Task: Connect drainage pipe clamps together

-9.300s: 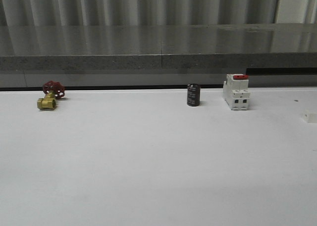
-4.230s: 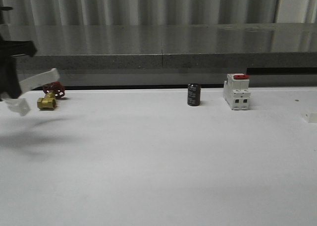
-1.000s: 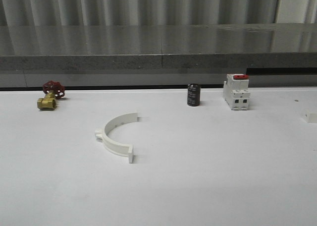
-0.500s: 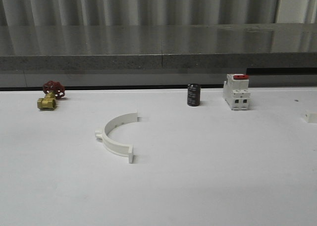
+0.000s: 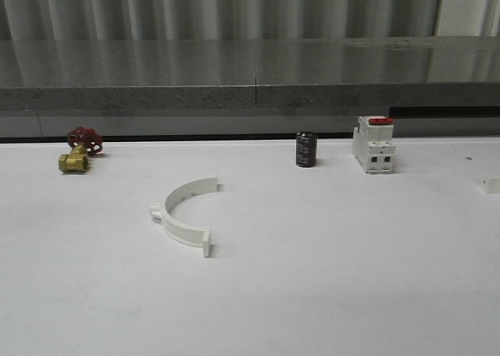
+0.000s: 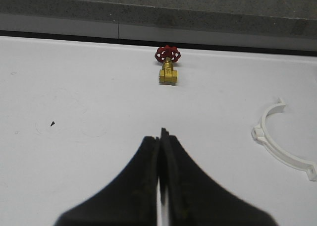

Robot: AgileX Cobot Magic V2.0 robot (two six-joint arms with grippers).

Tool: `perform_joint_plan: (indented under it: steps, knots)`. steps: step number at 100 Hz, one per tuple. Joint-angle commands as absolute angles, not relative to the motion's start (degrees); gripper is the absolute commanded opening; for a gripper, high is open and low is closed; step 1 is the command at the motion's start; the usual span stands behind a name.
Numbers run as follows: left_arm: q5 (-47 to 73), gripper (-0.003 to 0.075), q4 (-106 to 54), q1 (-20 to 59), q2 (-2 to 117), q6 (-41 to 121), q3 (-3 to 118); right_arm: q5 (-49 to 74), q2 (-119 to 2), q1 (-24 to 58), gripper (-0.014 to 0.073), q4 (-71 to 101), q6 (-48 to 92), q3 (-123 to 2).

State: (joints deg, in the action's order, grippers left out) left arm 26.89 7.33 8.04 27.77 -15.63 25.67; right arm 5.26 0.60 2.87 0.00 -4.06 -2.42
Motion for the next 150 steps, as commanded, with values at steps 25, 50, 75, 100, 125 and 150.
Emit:
perform_joint_plan:
  steps: [25, 50, 75, 100, 125, 150]
  knots:
    - [23.3, -0.002, 7.5, 8.1, 27.9, -15.6, 27.3, 22.6, -21.0, 2.4, -0.0066, 0.0, -3.9, -27.2]
    - [23.3, -0.002, 7.5, 8.1, 27.9, -15.6, 27.3, 29.4, -41.7, 2.4, -0.0066, 0.3, -3.9, -40.1]
    - [23.3, -0.002, 7.5, 8.1, 27.9, -15.6, 27.3, 29.0, -53.7, 2.4, -0.0065, 0.4, -3.9, -42.9]
    - [23.3, -0.002, 7.5, 8.1, 27.9, -15.6, 27.3, 34.0, -57.0, 2.5, 0.0183, 0.9, -3.9, -42.9]
    - [23.3, -0.002, 7.5, 8.1, 27.9, -15.6, 27.3, 35.3, -57.0, 2.5, 0.0544, 2.9, -4.0, -43.5]
    - [23.3, -0.002, 7.5, 8.1, 27.9, -15.6, 27.3, 47.4, -64.7, 0.3, 0.0547, 4.1, -3.5, -56.5]
